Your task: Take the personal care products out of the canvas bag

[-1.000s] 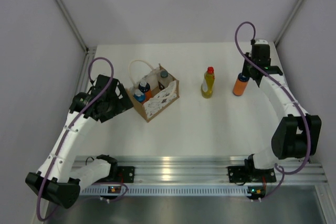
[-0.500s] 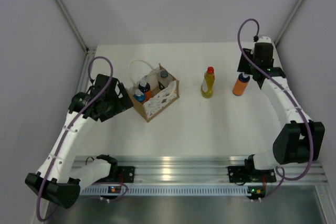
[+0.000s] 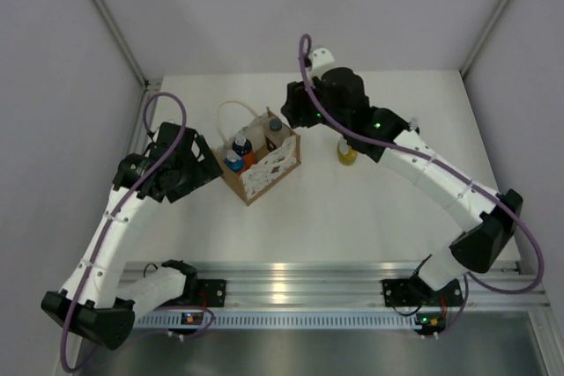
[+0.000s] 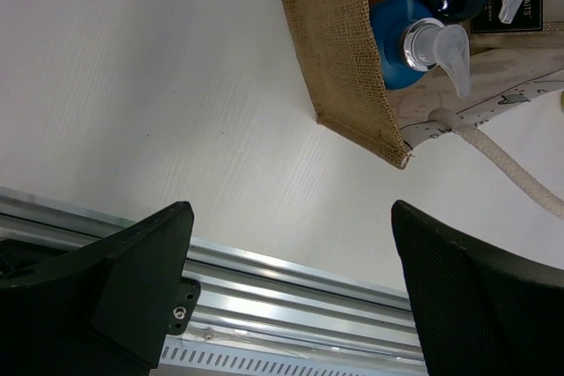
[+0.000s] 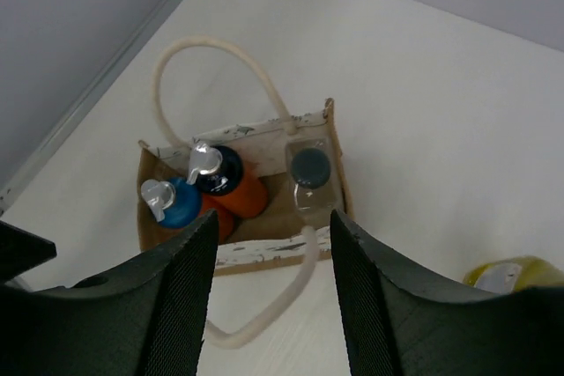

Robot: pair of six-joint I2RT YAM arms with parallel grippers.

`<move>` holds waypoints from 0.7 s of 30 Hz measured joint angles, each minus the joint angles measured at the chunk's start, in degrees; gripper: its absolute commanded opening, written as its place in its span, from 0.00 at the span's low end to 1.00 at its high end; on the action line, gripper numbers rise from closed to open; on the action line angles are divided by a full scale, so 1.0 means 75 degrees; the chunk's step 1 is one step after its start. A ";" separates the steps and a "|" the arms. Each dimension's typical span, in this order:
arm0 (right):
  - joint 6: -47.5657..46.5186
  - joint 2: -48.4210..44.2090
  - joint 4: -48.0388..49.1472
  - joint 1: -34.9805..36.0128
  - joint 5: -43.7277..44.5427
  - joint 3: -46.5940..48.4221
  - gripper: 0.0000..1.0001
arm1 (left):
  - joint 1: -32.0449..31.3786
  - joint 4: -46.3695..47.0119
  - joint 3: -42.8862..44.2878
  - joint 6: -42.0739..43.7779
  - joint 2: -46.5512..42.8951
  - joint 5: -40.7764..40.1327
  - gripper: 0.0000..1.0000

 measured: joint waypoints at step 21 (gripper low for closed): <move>0.0163 0.5115 -0.1594 0.1396 0.0793 0.4651 0.41 | 0.0000 -0.0070 -0.0192 -0.0111 -0.0560 -0.0020 0.98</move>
